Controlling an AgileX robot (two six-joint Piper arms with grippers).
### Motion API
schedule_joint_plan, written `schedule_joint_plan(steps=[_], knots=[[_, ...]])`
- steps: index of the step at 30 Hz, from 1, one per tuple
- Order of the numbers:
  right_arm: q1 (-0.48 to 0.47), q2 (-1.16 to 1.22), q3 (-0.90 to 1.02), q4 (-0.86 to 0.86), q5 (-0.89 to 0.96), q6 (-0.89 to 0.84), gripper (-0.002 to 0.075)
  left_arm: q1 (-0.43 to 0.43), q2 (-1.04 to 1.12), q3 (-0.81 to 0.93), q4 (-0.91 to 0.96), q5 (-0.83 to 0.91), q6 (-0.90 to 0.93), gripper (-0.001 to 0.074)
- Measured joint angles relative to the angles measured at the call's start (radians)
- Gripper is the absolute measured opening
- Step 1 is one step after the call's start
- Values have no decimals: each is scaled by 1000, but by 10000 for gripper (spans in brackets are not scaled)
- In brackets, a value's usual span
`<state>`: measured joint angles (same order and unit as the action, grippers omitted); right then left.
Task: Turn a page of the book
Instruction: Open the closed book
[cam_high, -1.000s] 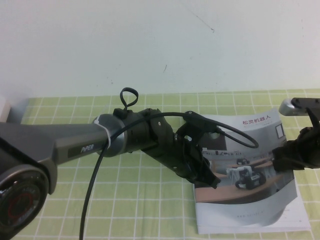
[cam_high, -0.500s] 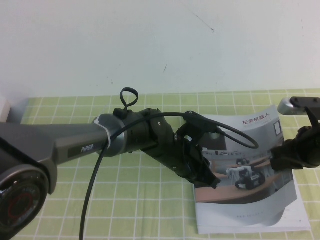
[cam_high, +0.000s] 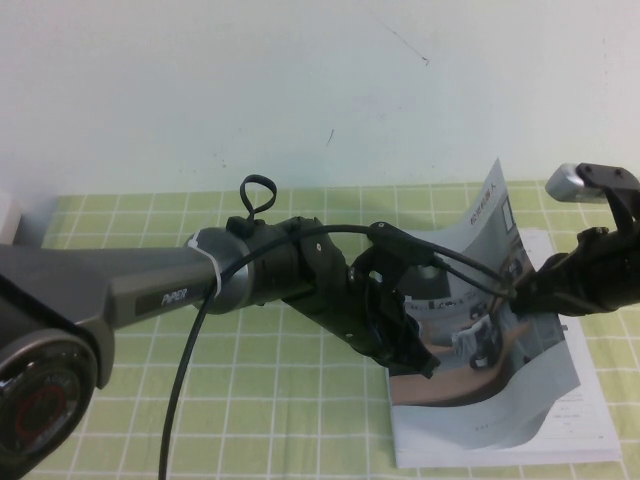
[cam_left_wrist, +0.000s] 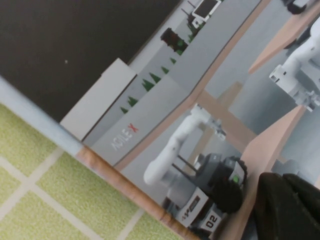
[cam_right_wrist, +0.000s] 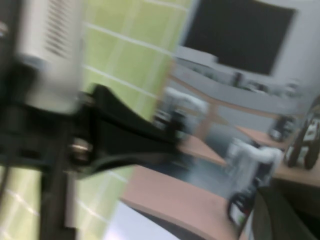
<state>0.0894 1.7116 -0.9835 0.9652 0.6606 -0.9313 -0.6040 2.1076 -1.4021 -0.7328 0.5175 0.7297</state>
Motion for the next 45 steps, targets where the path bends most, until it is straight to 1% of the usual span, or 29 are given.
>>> schedule_joint_plan(steps=[5, 9, 13, 17, 19, 21, 28, 31, 35, 38, 40, 43, 45], knots=[[2, 0, -3, 73, 19, -61, 9, 0, -12, 0, 10, -6, 19, -4], [2, 0, -3, 86, 19, -69, 9, -4, -55, 9, 91, -10, 23, -4], [2, 0, -3, 90, 19, -78, 9, 0, -129, 25, 184, -5, 27, -4], [2, 0, -5, 92, 19, -85, 9, -16, -238, 27, 196, -3, 49, -4], [2, 0, -5, 94, 19, -89, 9, -51, -287, 27, 198, -3, 79, -4], [2, 0, -5, 94, 19, -91, 9, -104, -315, 27, 198, -2, 109, -4], [2, 0, -5, 94, 19, -95, 8, -349, -303, 27, 216, -14, 220, -4], [2, 0, -5, 94, 19, -99, 8, -423, -286, 27, 268, -53, 244, -4], [2, 0, -5, 94, 19, -105, 8, -508, -271, 27, 391, -117, 250, -4], [2, 0, -5, 94, 19, -110, 8, -556, -248, 27, 462, -169, 242, -4], [2, 0, -5, 94, 19, -112, 8, -574, -227, 27, 505, -201, 228, -4], [2, 0, -5, 94, 19, -113, 8, -582, -183, 29, 595, -254, 194, -4], [2, 0, -5, 94, 19, -114, 8, -582, -152, 29, 680, -285, 132, -4]])
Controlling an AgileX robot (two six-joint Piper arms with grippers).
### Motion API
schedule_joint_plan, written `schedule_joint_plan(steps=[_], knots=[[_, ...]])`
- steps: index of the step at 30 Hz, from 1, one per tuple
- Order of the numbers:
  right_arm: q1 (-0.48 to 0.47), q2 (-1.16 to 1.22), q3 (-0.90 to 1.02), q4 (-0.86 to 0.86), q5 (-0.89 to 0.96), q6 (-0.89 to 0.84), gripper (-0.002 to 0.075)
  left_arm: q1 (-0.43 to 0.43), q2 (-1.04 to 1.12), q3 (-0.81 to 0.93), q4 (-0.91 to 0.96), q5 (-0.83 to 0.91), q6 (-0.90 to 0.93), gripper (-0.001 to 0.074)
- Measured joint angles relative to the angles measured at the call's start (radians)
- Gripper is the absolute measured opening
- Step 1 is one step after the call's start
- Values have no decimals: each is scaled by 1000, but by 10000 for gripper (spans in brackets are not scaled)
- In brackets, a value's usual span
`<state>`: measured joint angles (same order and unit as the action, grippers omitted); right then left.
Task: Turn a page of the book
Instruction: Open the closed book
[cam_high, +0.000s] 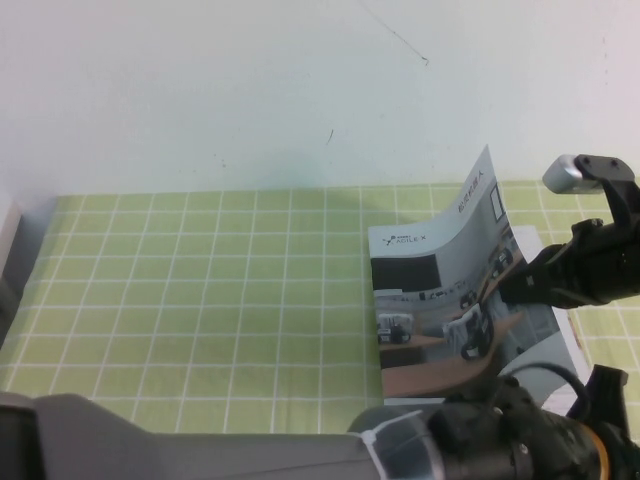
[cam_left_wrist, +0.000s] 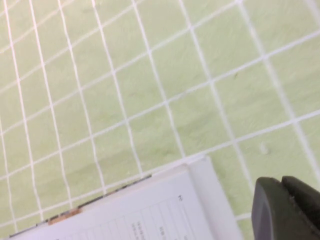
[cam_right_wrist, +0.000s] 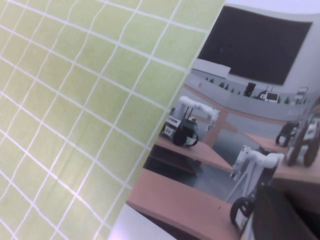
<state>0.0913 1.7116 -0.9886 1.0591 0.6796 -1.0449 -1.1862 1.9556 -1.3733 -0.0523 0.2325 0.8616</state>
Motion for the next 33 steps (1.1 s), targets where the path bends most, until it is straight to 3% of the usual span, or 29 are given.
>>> schedule_joint_plan(steps=[5, 11, 13, 26, 33], knots=[[0, 0, 0, 0, 0, -8, 8, 0, 38, 0, 327, -11, -326, -4], [0, 0, 0, 0, 0, -18, 8, 0, 40, 0, 848, 77, -907, -4], [0, 0, -8, 0, 11, -25, 8, 0, 40, 0, 938, 79, -1023, -4], [0, 0, -175, 0, 168, -30, 8, 0, 40, 0, 1021, 107, -1123, -4], [0, 0, -181, 10, 161, -28, 8, 4, 67, 0, 1343, 186, -1435, -4]])
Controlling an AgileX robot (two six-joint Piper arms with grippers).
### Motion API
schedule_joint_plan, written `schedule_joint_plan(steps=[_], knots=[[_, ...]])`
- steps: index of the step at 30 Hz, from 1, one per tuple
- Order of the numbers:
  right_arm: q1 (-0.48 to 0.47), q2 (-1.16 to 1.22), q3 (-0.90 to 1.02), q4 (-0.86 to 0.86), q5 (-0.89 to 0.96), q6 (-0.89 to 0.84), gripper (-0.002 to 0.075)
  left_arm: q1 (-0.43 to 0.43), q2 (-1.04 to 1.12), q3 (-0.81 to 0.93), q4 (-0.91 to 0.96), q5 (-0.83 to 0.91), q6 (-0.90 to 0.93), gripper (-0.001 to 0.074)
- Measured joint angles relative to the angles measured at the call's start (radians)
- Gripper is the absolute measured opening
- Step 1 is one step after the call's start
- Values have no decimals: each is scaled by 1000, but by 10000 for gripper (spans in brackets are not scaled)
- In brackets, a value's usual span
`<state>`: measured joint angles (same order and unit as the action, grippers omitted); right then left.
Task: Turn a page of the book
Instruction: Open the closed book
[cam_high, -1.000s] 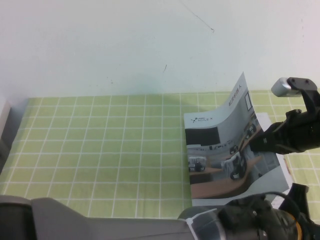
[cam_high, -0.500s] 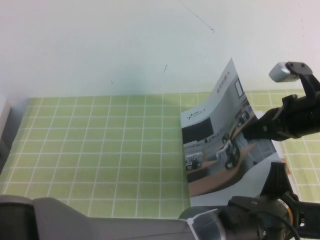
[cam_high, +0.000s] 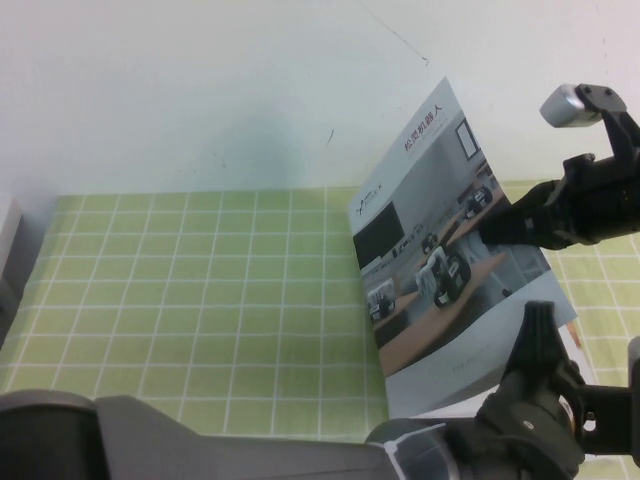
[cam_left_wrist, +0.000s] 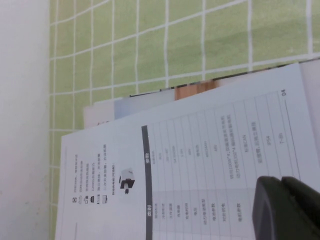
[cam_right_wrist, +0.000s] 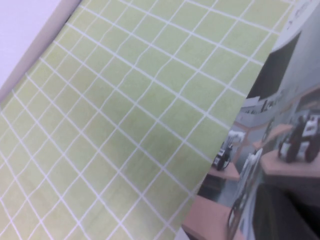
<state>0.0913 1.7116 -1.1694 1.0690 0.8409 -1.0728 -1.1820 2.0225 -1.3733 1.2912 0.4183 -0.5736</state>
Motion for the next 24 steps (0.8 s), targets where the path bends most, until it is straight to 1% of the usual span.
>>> schedule_joint_plan(steps=[3, 6, 13, 24], knots=[[0, 0, 0, 1, -9, 0, 8, 0, 19, 0, 78, 16, -73, -4], [0, 0, 0, 1, -9, 2, 8, 0, 42, 0, 111, 65, -97, -4], [0, 0, 0, 1, -7, 6, 6, 0, 87, 0, 118, 174, -104, -4], [0, 0, 0, 8, -25, 12, 6, 0, 87, 0, 118, 190, -105, -4]])
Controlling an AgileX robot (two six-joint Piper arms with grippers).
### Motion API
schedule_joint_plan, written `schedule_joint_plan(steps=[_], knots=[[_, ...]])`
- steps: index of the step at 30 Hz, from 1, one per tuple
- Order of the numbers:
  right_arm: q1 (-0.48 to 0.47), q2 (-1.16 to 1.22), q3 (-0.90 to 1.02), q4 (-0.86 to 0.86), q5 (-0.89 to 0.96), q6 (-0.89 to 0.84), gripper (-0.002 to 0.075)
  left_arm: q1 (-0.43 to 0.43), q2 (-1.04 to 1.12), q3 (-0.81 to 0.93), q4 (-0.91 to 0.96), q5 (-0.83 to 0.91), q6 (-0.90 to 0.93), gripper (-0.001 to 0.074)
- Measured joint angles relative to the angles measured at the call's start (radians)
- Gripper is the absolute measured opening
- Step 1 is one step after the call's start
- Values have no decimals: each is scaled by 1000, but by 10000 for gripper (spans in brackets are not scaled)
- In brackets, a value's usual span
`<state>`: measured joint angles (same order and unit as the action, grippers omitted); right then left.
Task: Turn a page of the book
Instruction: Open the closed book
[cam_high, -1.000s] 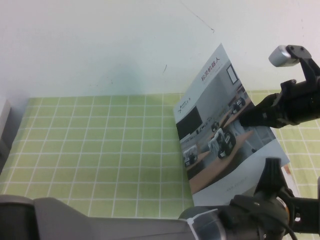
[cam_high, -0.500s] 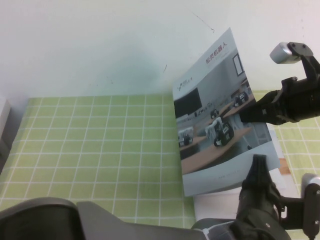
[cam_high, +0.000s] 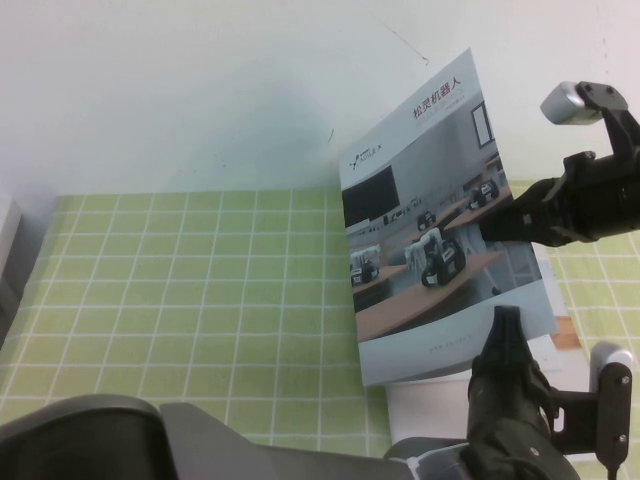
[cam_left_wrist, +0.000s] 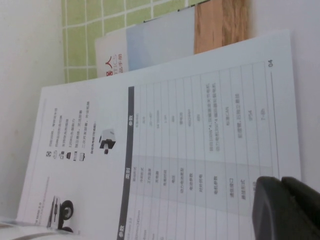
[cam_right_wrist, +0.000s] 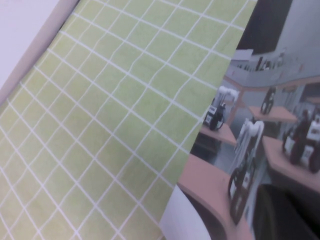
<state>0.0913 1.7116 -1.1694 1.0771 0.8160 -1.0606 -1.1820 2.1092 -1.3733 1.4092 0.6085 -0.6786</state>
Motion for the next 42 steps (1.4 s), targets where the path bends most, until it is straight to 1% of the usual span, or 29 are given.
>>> schedule_joint_plan(steps=[4, 8, 13, 19, 26, 28, 30, 33, 35, 39, 42], knots=[[0, 9, 0, 34, -10, 2, 6, 2, 0, 0, 18, 36, -2, -4], [0, 34, -4, 70, -20, 2, 6, -21, 0, 0, 84, 96, -4, -4], [0, 53, -3, 72, -12, -9, 6, -39, 0, 0, 151, 83, 20, -4], [0, 53, -4, 81, -3, -19, 6, -37, 5, 0, 195, 55, 48, -4], [0, 53, -6, 98, -20, -30, 13, 0, 20, 0, 212, 58, 56, -4], [0, 53, -6, 98, -14, -30, 40, 13, 20, 0, 212, 73, 56, -4], [0, 53, -6, 96, -7, -32, 86, 32, 20, 0, 212, 93, 56, -4], [0, 53, -6, 96, 5, -34, 181, 45, 20, 0, 212, 116, 56, -4], [0, 53, -6, 96, 7, -50, 223, 45, 20, 0, 212, 122, 56, -4], [0, 53, -6, 96, -2, -79, 249, 45, 20, 0, 213, 130, 56, -4], [0, 53, -6, 96, -21, -101, 252, 45, 20, 0, 213, 139, 56, -4]])
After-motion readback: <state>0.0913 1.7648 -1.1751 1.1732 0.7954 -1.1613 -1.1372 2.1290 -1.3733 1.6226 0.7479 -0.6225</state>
